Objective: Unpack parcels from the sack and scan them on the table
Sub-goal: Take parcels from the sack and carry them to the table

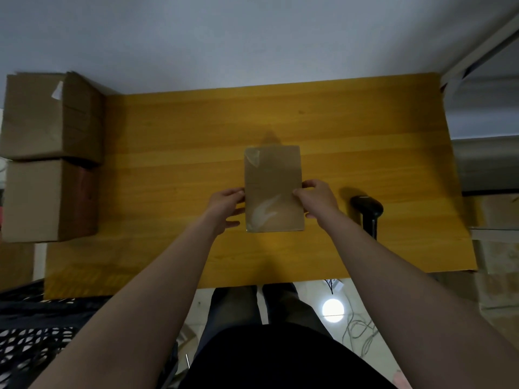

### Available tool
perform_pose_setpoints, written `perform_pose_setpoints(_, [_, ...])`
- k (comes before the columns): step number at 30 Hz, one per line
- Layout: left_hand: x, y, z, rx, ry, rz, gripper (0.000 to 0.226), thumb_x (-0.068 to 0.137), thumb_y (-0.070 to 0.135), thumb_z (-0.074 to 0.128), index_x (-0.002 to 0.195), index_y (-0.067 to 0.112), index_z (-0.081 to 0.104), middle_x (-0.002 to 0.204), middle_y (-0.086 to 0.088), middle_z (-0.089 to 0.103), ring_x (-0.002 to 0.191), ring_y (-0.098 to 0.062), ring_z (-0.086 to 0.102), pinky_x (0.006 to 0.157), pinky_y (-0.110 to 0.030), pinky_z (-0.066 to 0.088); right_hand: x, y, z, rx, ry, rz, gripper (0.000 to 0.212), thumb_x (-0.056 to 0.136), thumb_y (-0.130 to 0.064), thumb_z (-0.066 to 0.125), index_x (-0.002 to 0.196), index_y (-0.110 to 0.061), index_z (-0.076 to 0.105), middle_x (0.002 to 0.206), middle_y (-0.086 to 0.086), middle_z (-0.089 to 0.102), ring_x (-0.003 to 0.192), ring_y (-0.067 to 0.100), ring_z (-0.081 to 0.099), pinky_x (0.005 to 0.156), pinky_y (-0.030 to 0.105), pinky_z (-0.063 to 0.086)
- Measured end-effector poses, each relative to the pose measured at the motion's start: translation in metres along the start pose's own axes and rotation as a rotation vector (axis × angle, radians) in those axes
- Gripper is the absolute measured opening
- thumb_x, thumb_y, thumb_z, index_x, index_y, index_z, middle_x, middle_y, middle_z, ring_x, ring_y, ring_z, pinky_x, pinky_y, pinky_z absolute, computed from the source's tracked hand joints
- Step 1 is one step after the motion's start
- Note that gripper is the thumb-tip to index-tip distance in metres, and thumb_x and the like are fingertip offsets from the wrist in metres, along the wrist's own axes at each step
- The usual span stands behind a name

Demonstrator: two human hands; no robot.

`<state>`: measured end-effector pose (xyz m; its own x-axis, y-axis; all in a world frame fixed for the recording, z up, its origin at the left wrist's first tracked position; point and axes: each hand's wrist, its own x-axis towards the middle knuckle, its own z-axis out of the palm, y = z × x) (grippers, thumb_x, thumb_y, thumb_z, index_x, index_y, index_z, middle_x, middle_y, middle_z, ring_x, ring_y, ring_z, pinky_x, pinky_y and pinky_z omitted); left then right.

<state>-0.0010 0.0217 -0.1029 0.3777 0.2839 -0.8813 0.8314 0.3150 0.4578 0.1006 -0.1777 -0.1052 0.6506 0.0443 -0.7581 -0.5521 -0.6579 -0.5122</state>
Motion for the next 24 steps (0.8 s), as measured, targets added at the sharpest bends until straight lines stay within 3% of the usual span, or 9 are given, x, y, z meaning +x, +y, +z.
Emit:
perform_pose_setpoints(4, [0.002,0.008,0.002,0.030,0.017,0.201,0.009,0.095,0.033,0.075,0.101,0.027,0.075,0.110,0.004,0.073,0.106,-0.020,0.069,0.074,-0.038,0.053,0.003,0.002,0.000,0.067,-0.052,0.028,0.010,0.100,-0.031,0.053,0.108,-0.026,0.055,0.107,0.004,0.064,0.101,0.033,0.065,0.091,0.061,0.055])
perform_pose_setpoints(7, [0.001,0.023,0.008,0.103,0.101,0.201,0.052,0.083,0.038,0.086,0.126,0.021,0.060,0.121,-0.001,0.060,0.099,-0.021,0.061,0.063,-0.032,0.045,0.003,0.005,0.002,0.117,-0.068,0.059,0.012,0.101,-0.029,0.050,0.110,-0.025,0.058,0.113,0.006,0.065,0.094,0.027,0.063,0.090,0.059,0.054])
perform_pose_setpoints(10, [0.000,0.034,0.009,0.148,0.015,0.112,0.091,0.078,0.040,0.089,0.151,0.019,0.039,0.128,-0.002,0.059,0.100,-0.022,0.061,0.073,-0.041,0.049,0.007,0.002,0.001,0.100,0.015,0.064,0.042,0.101,-0.023,0.051,0.143,-0.022,0.049,0.128,0.009,0.058,0.095,0.028,0.062,0.082,0.051,0.055])
perform_pose_setpoints(13, [0.000,0.036,0.022,0.227,-0.039,0.132,0.086,0.078,0.035,0.091,0.148,0.016,0.046,0.128,-0.005,0.066,0.103,-0.024,0.067,0.079,-0.046,0.054,0.009,-0.006,-0.007,-0.070,0.141,-0.012,0.050,0.099,-0.013,0.054,0.146,-0.025,0.042,0.147,0.012,0.041,0.102,0.033,0.060,0.085,0.049,0.056])
perform_pose_setpoints(16, [0.002,0.035,0.042,0.198,-0.032,0.163,0.070,0.078,0.027,0.091,0.136,0.015,0.053,0.112,-0.002,0.070,0.085,-0.013,0.067,0.066,-0.037,0.053,0.010,-0.013,-0.019,-0.068,0.145,-0.111,0.038,0.097,-0.011,0.052,0.132,-0.026,0.053,0.130,0.006,0.063,0.104,0.027,0.064,0.089,0.047,0.057])
perform_pose_setpoints(19, [0.002,0.035,0.057,0.172,-0.006,0.179,0.058,0.078,0.028,0.091,0.121,0.020,0.052,0.110,-0.001,0.071,0.085,-0.013,0.069,0.060,-0.034,0.053,0.005,-0.012,-0.039,-0.068,0.005,-0.134,0.033,0.100,-0.016,0.057,0.130,-0.028,0.055,0.123,0.003,0.069,0.098,0.022,0.066,0.076,0.040,0.057])
perform_pose_setpoints(21, [0.001,0.032,0.066,0.209,0.028,0.192,0.059,0.080,0.034,0.089,0.121,0.020,0.050,0.109,-0.001,0.069,0.090,-0.017,0.069,0.064,-0.038,0.057,0.001,-0.004,-0.051,-0.167,-0.136,-0.180,0.046,0.098,-0.024,0.065,0.142,-0.027,0.052,0.127,-0.001,0.067,0.097,0.019,0.065,0.066,0.030,0.050])
perform_pose_setpoints(24, [-0.003,0.026,0.079,0.184,0.046,0.184,0.060,0.082,0.036,0.087,0.123,0.019,0.046,0.111,-0.002,0.067,0.088,-0.015,0.067,0.062,-0.038,0.058,-0.001,0.012,-0.062,-0.301,-0.197,-0.218,0.048,0.102,-0.016,0.055,0.149,-0.026,0.050,0.139,0.002,0.061,0.085,0.015,0.062,0.059,0.022,0.044])
